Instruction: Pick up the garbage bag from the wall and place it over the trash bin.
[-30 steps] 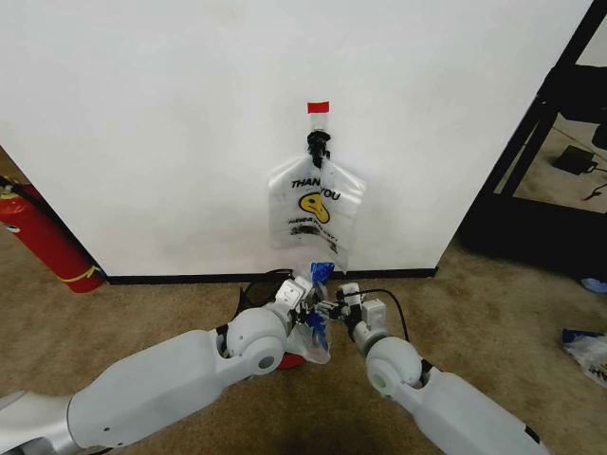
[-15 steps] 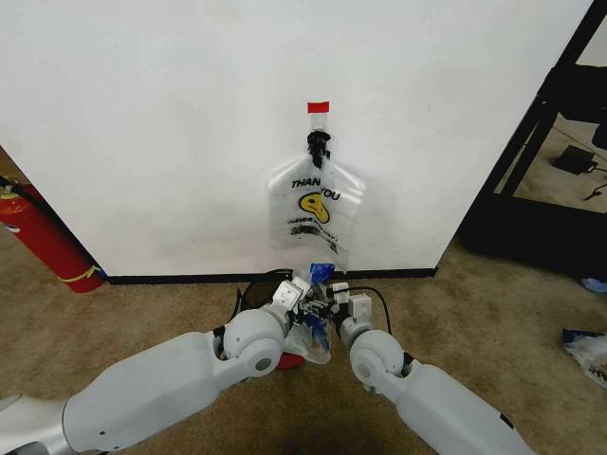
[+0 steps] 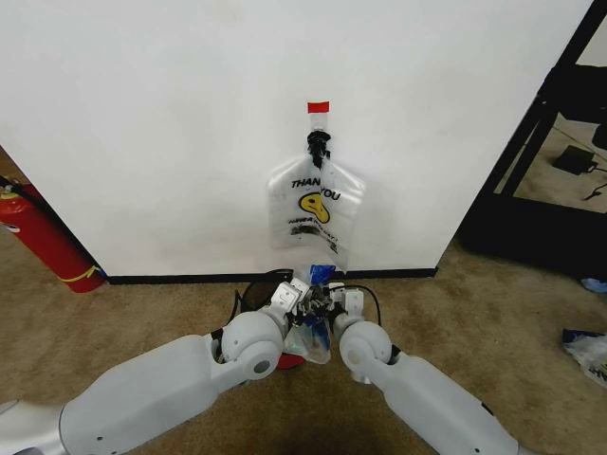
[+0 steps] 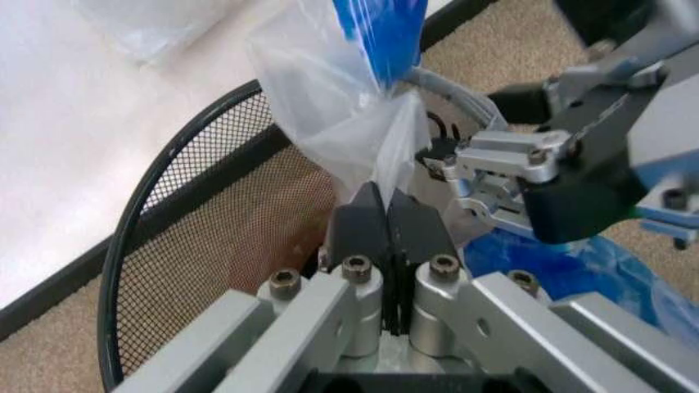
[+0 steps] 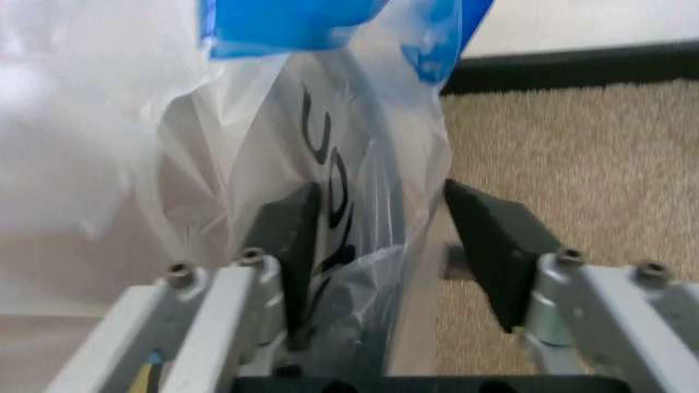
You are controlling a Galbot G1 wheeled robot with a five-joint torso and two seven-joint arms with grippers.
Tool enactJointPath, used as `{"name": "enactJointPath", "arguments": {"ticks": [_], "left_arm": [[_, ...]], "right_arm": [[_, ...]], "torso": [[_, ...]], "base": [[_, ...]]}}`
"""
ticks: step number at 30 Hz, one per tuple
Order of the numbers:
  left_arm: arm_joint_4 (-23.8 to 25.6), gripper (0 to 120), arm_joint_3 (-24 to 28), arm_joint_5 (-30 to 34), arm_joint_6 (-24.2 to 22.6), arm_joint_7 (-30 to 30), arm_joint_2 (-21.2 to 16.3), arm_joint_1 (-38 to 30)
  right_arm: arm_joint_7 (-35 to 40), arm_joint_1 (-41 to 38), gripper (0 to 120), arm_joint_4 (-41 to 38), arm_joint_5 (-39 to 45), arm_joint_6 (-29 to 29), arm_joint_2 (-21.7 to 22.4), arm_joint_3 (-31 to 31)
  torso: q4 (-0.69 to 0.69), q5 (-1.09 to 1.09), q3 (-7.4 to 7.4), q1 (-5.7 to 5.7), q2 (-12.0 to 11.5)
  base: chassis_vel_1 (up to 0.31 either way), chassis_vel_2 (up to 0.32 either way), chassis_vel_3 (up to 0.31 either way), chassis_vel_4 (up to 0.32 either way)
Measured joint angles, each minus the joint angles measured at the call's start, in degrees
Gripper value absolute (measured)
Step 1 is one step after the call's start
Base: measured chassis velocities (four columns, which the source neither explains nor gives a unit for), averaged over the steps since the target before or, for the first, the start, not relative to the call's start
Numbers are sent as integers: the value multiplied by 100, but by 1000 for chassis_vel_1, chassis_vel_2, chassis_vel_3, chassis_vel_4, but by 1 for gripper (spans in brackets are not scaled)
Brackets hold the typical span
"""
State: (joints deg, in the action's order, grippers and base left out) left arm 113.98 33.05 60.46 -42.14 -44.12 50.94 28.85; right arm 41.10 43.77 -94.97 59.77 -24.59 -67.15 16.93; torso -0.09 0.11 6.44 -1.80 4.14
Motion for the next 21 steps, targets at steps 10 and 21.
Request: {"name": "enactJointPath", "arguments": {"ticks": [10,21], "left_arm": [[172,0,-166,-45,0,24,-128,185],[358,0,-345,-20,0,-12,-201,279]], "right_arm": [[763,-36,0,171,325,-299,-521,-174],[915,72,0,20,288,-162,-622,-259]], "torso": [[0,0,-1,0,0],[0,0,0,0,-1]], "base": [[0,0,0,0],[0,0,0,0]]}}
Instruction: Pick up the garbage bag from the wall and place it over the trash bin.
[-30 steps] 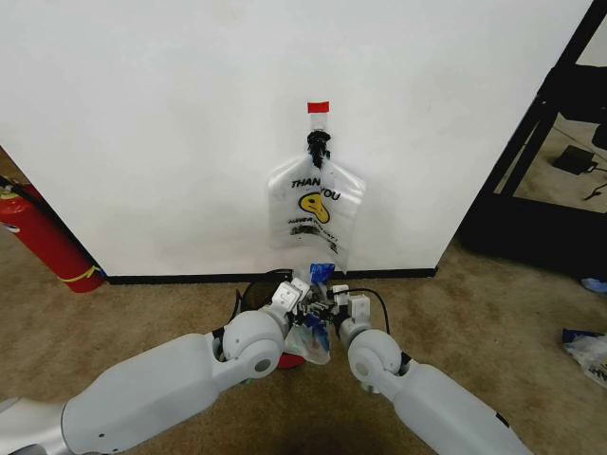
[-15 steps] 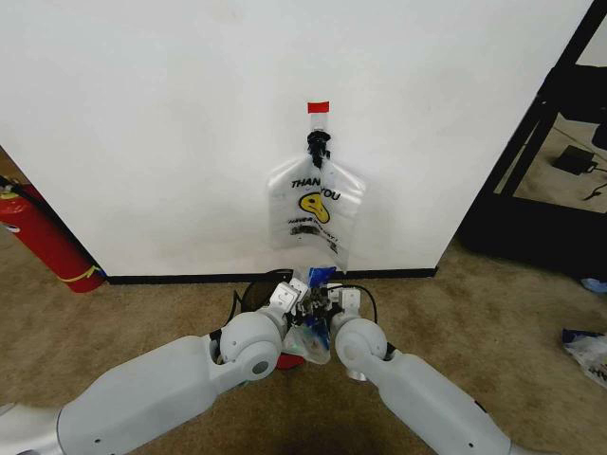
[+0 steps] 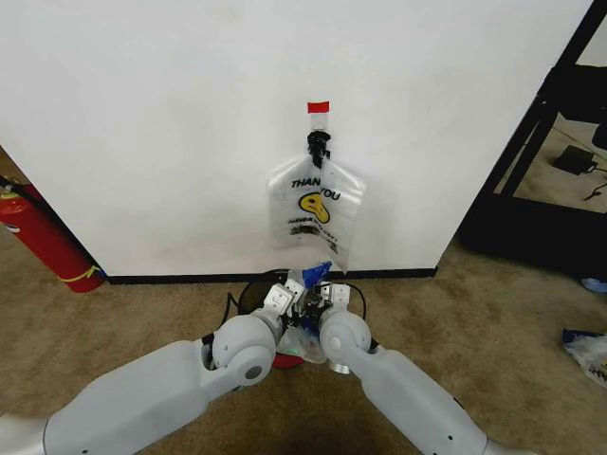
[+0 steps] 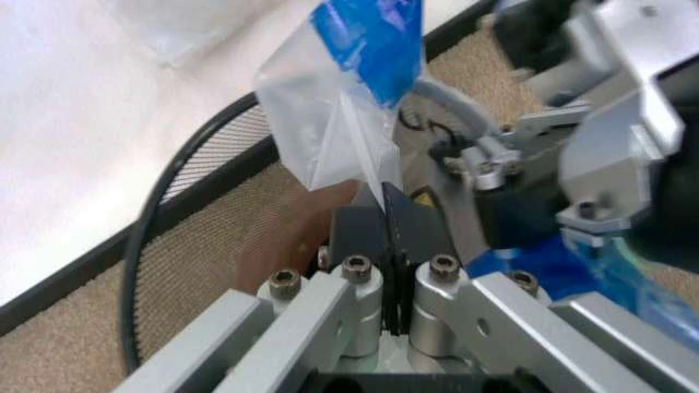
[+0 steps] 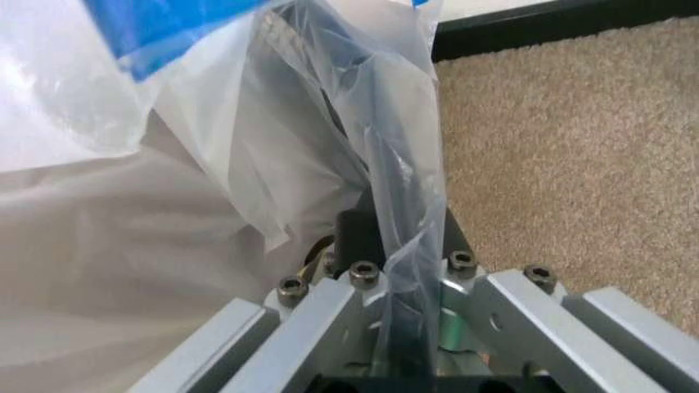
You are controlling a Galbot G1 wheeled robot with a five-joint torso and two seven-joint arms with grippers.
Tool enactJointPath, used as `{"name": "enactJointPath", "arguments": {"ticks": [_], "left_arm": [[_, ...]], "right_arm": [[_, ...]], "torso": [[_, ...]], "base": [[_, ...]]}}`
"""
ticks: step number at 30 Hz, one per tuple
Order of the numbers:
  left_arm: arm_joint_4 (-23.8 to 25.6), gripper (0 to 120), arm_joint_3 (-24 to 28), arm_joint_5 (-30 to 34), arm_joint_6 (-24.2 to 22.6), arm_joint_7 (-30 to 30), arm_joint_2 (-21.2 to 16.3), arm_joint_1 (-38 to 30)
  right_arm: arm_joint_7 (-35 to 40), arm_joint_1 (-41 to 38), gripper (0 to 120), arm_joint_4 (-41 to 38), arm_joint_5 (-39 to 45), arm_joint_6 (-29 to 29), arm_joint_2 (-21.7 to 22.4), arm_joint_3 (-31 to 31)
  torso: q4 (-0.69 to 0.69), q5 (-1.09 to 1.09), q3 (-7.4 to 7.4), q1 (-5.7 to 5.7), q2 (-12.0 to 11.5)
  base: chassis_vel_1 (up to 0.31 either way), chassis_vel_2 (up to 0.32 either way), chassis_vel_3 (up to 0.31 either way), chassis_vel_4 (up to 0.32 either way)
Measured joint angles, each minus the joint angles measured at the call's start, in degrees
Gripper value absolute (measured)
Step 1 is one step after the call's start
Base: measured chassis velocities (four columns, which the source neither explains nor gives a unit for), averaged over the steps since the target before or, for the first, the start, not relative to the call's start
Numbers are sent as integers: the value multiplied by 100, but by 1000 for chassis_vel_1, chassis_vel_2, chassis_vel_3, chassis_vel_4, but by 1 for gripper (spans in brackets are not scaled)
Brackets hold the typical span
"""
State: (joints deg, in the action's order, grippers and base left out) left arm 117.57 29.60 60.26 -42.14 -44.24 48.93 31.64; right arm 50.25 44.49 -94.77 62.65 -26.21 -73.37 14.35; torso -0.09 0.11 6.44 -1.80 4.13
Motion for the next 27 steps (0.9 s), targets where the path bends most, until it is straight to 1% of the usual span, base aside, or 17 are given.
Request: {"name": "enactJointPath", "arguments": {"ticks": [5,7,12,13,15,16,19,20,22,23,25,26,27], "left_arm": [[114,0,-189,55,0,-9,-108,37],[154,0,-337,101,0,-10,-183,84],[222,0,-687,188,19,12,-432,215],[222,0,-687,188,19,12,-432,215],[222,0,-781,242,27,11,-509,235],[222,0,-828,293,28,5,-555,245],[228,0,-932,379,30,7,-714,278],[280,0,-961,415,36,16,-800,302],[308,0,-978,426,49,23,-851,317],[353,0,-995,436,56,28,-915,332],[482,0,-1056,434,50,9,-1074,352],[495,0,-1144,424,50,-45,-1212,355],[530,0,-1174,414,51,-66,-1264,364]], "right_arm": [[-139,259,0,-218,-152,209,73,-208],[-316,454,0,-373,-277,340,147,-353],[-1202,1072,0,-938,-477,841,451,-804],[-1202,1072,0,-938,-477,841,451,-804],[-1459,1252,0,-1168,-483,959,581,-940],[-1574,1354,0,-1296,-486,989,654,-1000],[-1835,1668,0,-1619,-508,1016,825,-1195],[-1944,1807,0,-1716,-544,1044,876,-1266],[-2002,1875,0,-1754,-569,1057,897,-1296],[-2068,1955,0,-1792,-610,1078,918,-1333],[-2145,2100,0,-1775,-701,1108,954,-1420],[-2102,2177,0,-1725,-816,1129,1012,-1541],[-2129,2203,0,-1728,-878,1153,1003,-1540]], "torso": [[-1,0,0,0,0],[-1,-1,0,0,0],[0,-1,0,0,0],[0,-1,0,0,0],[0,-1,0,0,0],[-1,-1,0,0,0],[0,-1,0,0,0],[0,1,0,0,0],[-1,0,0,0,0],[0,-3,0,0,0],[3,-1,0,0,0],[-3,-3,0,1,0],[-2,4,1,0,0]], "base": [[0,0,0,0],[0,0,0,0],[0,0,0,0],[0,0,0,0],[0,0,0,0],[0,0,0,0],[0,0,0,0],[0,0,0,0],[0,0,0,0],[0,0,0,0],[0,0,0,0],[0,0,0,0],[0,0,0,0]]}}
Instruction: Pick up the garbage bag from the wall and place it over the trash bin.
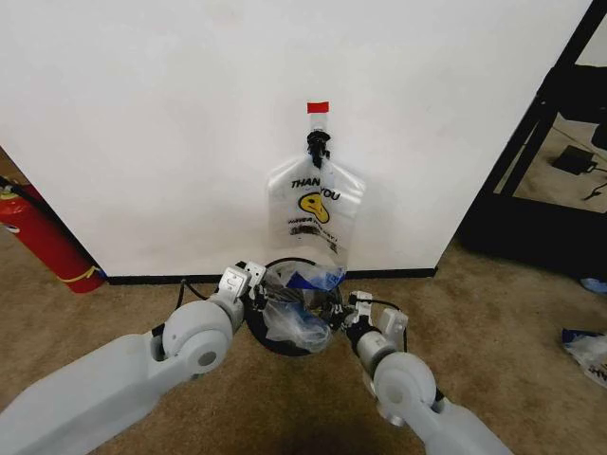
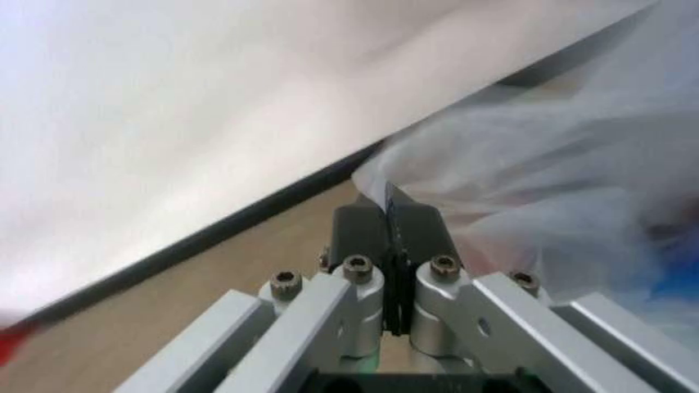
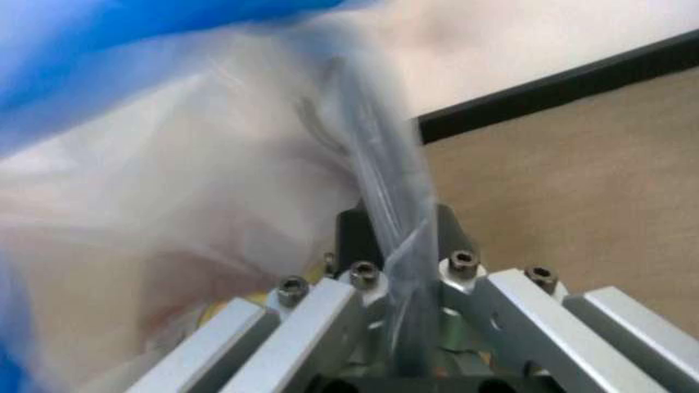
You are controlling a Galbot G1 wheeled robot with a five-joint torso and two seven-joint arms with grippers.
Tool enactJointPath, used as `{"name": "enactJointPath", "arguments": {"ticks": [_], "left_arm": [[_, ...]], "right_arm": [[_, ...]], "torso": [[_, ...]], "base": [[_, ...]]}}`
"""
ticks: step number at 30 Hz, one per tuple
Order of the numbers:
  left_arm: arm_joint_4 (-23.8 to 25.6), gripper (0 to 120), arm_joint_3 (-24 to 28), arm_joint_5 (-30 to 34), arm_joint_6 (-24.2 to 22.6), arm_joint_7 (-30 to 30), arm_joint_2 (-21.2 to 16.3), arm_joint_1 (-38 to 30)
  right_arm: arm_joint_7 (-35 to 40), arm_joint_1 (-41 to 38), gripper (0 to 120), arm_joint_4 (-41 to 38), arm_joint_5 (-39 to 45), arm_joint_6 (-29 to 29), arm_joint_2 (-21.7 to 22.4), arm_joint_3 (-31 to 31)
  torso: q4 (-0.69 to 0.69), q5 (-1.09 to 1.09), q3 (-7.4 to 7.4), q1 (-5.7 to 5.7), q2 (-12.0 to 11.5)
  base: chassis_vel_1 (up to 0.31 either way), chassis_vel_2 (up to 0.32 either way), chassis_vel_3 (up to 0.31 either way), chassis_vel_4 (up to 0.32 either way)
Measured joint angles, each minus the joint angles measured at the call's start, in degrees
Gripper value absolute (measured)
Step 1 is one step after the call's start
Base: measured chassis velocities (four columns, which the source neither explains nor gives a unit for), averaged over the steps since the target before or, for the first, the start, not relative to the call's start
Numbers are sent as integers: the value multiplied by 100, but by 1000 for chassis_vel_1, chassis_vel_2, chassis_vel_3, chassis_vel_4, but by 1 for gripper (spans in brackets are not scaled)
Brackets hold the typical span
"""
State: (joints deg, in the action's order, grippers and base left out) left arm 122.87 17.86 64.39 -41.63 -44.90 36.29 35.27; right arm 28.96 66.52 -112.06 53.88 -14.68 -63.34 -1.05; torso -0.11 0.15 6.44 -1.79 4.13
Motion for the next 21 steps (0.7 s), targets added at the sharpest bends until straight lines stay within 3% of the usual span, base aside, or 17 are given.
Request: {"name": "enactJointPath", "arguments": {"ticks": [2,10,21], "left_arm": [[243,0,-12,20,41,28,-112,41],[503,0,-30,-15,242,78,-181,293],[-52,0,-46,-82,431,242,-164,113]], "right_arm": [[-19,55,0,80,-132,35,-11,-12],[144,-54,0,198,-177,22,-144,31],[-43,259,0,15,-366,29,-140,11]], "torso": [[0,-8,0,0,0],[3,-3,-1,0,1],[1,-6,-1,0,1]], "base": [[4,27,6,-10],[2,14,-2,-1],[0,0,0,0]]}}
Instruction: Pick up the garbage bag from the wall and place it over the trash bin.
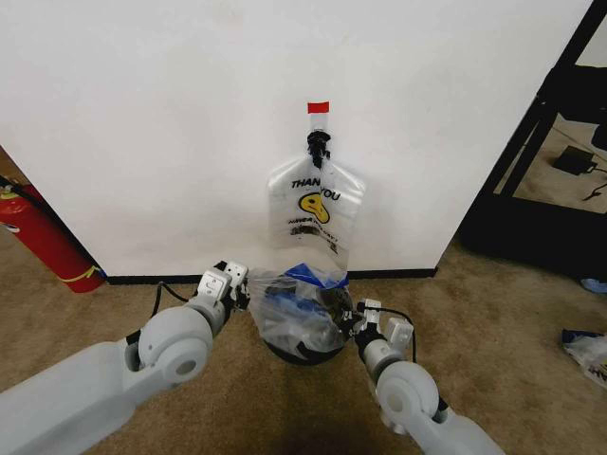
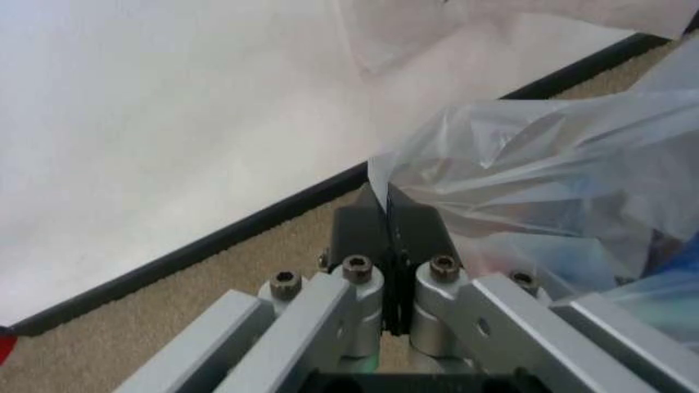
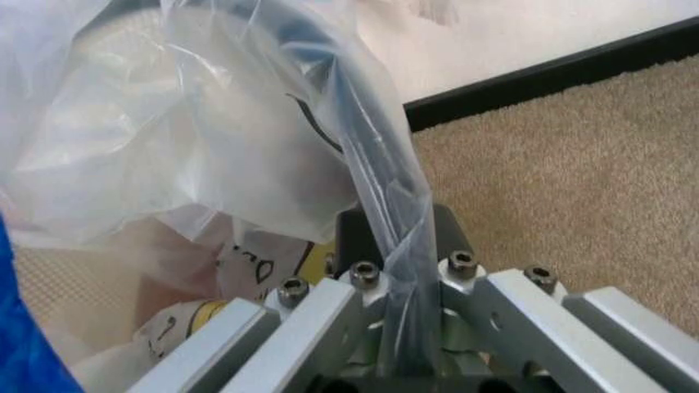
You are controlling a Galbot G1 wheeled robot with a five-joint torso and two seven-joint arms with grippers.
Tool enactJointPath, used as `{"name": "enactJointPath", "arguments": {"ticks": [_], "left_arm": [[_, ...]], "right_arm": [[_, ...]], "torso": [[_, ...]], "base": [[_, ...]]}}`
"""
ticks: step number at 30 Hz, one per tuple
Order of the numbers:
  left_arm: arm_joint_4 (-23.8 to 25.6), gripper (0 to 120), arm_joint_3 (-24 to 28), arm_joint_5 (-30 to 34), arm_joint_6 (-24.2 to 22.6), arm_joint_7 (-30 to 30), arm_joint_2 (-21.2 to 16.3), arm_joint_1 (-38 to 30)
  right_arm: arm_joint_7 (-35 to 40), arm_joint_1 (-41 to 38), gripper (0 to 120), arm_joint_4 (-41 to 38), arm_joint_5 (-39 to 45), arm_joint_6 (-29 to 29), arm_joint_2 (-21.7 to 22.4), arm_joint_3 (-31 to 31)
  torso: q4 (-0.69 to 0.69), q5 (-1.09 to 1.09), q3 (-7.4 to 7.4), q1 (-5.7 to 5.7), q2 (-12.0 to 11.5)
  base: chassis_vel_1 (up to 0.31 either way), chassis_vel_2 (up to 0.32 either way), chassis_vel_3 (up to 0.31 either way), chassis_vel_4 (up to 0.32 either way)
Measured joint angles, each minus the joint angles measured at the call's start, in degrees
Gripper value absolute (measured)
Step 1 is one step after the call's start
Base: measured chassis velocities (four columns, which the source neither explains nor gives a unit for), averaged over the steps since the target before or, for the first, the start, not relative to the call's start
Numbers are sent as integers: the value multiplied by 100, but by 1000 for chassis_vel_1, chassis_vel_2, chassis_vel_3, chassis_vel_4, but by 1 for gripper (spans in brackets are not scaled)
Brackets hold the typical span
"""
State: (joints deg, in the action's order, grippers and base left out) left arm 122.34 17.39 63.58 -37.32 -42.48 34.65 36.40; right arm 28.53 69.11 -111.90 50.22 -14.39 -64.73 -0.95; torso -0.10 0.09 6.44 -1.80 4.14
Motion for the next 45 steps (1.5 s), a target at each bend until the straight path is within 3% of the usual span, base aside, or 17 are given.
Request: {"name": "enactJointPath", "arguments": {"ticks": [10,19,24,27,30,34,37,40,41,45], "left_arm": [[-419,0,9,90,-132,313,-216,45],[-149,1,-54,-63,-173,615,-500,258],[467,23,-143,-441,212,742,-572,236],[717,30,-189,-480,227,805,-665,239],[1136,44,-224,-774,252,873,-913,367],[1332,56,-268,-1120,335,885,-1073,450],[1464,68,-285,-1626,457,1128,-1185,410],[1506,81,-184,-2695,399,1852,-1211,209],[1506,81,-184,-2695,399,1852,-1211,209],[1392,94,88,-3851,498,2629,-1206,62]], "right_arm": [[-83,124,0,-316,159,70,50,-82],[-103,233,0,-424,181,135,78,-137],[-73,216,0,-388,165,160,36,-161],[-49,200,0,-371,168,160,29,-169],[3,182,0,-340,201,158,25,-209],[52,156,0,-301,262,148,23,-260],[90,122,0,-267,307,139,24,-267],[121,85,0,-253,324,128,9,-242],[121,85,0,-253,324,128,9,-242],[173,37,0,-225,326,109,-16,-208]], "torso": [[3,2,0,0,0],[2,2,0,0,0],[0,2,0,0,0],[0,0,0,0,0],[3,2,0,0,0],[2,2,0,0,0],[2,2,0,0,0],[0,0,0,0,0],[0,0,0,0,0],[0,2,0,0,0]], "base": [[0,0,0,0],[0,0,0,0],[0,0,0,0],[0,0,0,0],[0,0,0,0],[0,0,0,0],[0,0,0,0],[0,0,0,0],[0,0,0,0],[0,0,0,0]]}}
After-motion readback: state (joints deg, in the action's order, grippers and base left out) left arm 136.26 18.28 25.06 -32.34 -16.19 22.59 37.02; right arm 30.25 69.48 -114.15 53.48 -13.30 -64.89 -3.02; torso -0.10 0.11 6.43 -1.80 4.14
